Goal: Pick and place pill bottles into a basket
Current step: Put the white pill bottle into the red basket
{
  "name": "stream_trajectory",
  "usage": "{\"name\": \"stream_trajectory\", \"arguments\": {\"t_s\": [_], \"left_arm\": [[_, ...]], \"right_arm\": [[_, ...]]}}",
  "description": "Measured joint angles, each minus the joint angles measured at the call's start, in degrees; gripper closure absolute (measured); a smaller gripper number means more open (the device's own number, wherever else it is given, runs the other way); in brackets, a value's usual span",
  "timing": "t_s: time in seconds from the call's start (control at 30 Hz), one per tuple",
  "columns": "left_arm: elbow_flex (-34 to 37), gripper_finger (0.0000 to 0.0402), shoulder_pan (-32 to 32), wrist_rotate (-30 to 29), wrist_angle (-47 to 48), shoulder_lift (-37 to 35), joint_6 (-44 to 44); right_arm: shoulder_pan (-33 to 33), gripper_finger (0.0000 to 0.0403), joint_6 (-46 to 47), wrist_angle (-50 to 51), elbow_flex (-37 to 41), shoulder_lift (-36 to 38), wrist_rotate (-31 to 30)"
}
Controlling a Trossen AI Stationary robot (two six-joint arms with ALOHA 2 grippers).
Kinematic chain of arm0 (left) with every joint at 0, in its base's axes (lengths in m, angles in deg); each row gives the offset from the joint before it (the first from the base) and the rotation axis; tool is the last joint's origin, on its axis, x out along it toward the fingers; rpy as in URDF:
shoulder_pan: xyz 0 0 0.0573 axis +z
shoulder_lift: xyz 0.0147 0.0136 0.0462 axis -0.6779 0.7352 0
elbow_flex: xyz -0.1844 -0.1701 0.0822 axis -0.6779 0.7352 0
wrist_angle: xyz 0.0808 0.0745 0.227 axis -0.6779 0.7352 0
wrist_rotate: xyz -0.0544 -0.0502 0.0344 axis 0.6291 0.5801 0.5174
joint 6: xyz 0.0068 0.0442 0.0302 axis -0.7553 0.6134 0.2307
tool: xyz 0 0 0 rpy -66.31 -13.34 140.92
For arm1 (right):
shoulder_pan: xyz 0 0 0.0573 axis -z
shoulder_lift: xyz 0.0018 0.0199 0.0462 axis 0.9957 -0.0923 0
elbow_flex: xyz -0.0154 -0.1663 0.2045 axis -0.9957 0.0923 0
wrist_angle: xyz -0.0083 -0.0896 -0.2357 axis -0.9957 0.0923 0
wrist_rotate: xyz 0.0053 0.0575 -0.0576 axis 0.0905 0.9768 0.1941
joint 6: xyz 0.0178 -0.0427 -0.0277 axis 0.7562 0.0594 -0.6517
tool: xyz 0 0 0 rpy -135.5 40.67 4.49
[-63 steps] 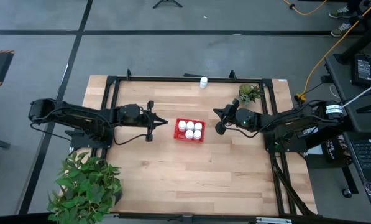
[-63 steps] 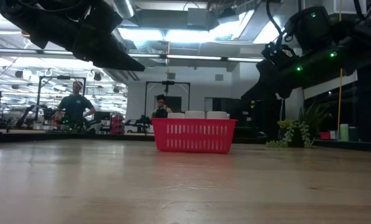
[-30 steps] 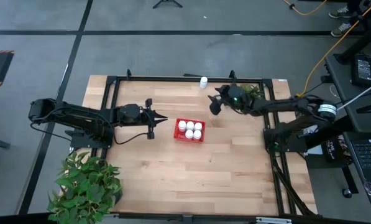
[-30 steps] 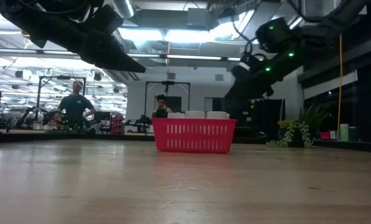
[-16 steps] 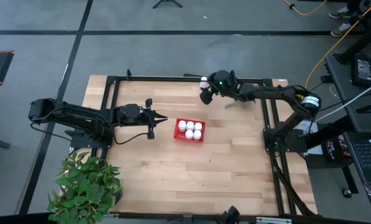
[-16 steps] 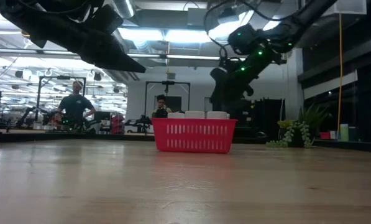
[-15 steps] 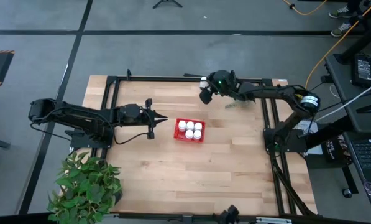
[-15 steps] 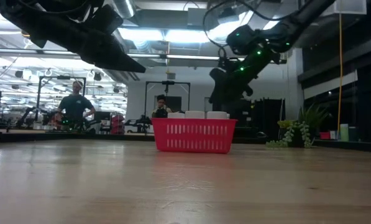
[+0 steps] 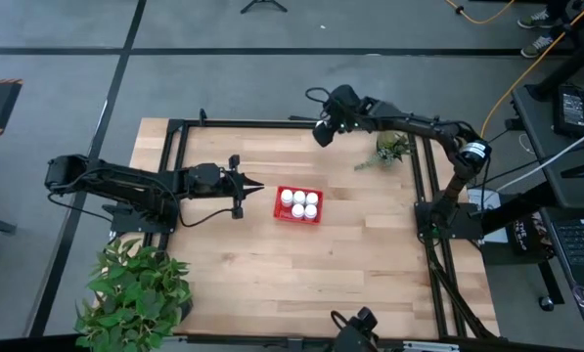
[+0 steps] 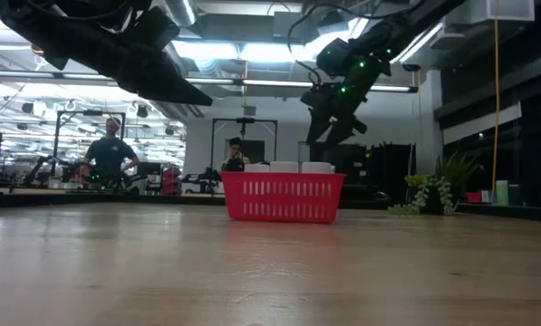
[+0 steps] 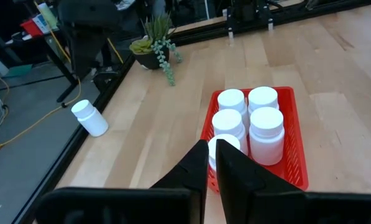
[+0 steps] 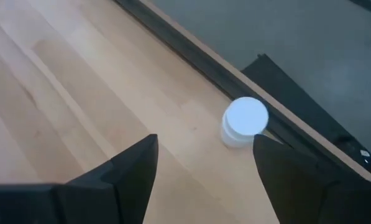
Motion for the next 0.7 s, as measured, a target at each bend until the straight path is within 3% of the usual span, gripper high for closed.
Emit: {"name": "stream_trajectory", "arguments": {"t_s": [0.37, 0.7], "left_arm": [[0.0, 0.0375, -0.01, 0.0, 0.0, -0.01, -1.45], [0.0, 0.0373, 0.0, 0.0, 0.02, 0.0, -1.42]], "right_arm": [[0.25, 0.0139, 0.17, 3.08, -2.97, -0.4, -0.48], [2.4, 0.0139, -1.65, -0.68, -2.92, -6.33, -0.75]]}}
